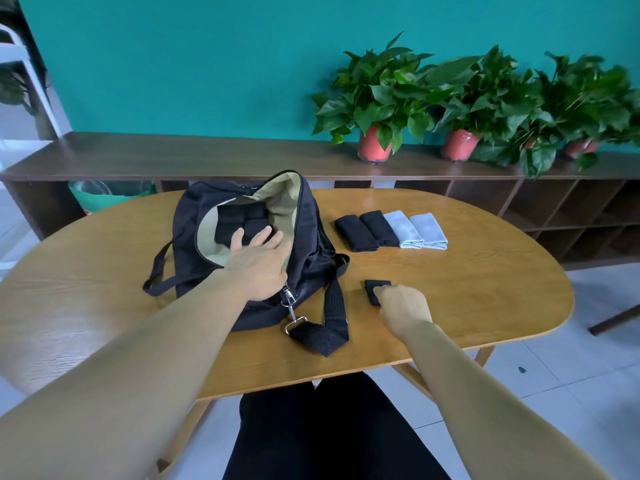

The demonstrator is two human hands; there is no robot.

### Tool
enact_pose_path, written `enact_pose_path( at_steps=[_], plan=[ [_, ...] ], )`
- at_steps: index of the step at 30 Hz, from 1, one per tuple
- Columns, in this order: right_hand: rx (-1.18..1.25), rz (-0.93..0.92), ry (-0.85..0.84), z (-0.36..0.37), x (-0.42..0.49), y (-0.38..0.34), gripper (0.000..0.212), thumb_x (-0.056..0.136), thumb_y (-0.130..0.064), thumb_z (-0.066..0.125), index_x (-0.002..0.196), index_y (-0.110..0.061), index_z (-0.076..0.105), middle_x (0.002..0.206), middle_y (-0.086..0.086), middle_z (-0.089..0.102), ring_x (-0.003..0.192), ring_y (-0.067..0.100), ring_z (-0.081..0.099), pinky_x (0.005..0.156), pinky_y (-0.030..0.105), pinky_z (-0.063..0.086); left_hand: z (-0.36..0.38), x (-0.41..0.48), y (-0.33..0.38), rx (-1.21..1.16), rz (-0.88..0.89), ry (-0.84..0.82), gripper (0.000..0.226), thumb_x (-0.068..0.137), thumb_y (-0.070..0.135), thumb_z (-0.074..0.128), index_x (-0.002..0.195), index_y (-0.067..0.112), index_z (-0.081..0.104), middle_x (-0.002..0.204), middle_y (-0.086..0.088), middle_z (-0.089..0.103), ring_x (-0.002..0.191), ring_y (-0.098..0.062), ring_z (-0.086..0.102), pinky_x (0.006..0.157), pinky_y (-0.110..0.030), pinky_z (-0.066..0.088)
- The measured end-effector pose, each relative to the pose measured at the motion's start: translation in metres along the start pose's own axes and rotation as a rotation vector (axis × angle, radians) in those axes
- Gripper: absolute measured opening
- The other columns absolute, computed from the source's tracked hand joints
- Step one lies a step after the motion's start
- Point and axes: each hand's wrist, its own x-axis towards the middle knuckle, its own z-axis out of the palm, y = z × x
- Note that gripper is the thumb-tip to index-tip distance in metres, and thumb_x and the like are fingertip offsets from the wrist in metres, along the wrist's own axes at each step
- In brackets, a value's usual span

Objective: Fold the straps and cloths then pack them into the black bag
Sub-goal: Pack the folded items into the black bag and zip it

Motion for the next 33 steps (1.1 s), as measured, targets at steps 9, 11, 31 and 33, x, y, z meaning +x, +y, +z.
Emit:
enact_pose_path(
  at_steps=[9,11,31,33],
  plan=[
    [-0.061,-0.007,0.084,-0.001,-0.014,-0.017,0.023,0.087,0.000,0.050,0.103,-0.015,0.058,0.091,0.003,0.065,0.082,0.021,0.058,0.058,0.027,0.038,-0.008,-0.013,0.002,-0.002,-0.007,0.008,0.058,0.099,0.025,0.032,0.153,0.024,0.009,0.162,0.003,0.000,0.148,-0.016,-0.008,0.114,-0.054,-0.008],
    [-0.067,0.021,0.111,0.004,-0.018,-0.017,0.024,0.086,-0.002,0.053,0.106,-0.014,0.057,0.092,0.003,0.066,0.088,0.021,0.059,0.056,0.028,0.037,-0.010,-0.016,-0.002,0.005,-0.012,0.013,0.058,0.099,0.025,0.032,0.153,0.024,0.010,0.162,0.003,0.000,0.148,-0.016,-0.009,0.115,-0.054,-0.007],
    [0.194,0.038,0.922,-0.070,0.032,-0.065,0.021,0.063,0.004,0.064,0.082,-0.006,0.065,0.071,0.002,0.067,0.057,0.021,0.064,0.047,0.012,0.005,-0.007,-0.004,-0.092,0.035,-0.149,0.020,0.055,0.099,0.027,0.031,0.151,0.021,0.016,0.162,-0.001,0.001,0.148,-0.019,-0.008,0.115,-0.056,-0.007],
    [0.206,-0.051,1.000,-0.094,0.046,-0.098,0.021,0.067,-0.003,0.053,0.082,-0.010,0.067,0.072,-0.001,0.066,0.060,0.016,0.063,0.043,0.018,0.018,-0.008,0.000,-0.104,0.023,-0.166,0.032,0.055,0.099,0.027,0.031,0.152,0.021,0.016,0.162,-0.002,-0.001,0.148,-0.019,-0.009,0.115,-0.055,-0.007]
  ],
)
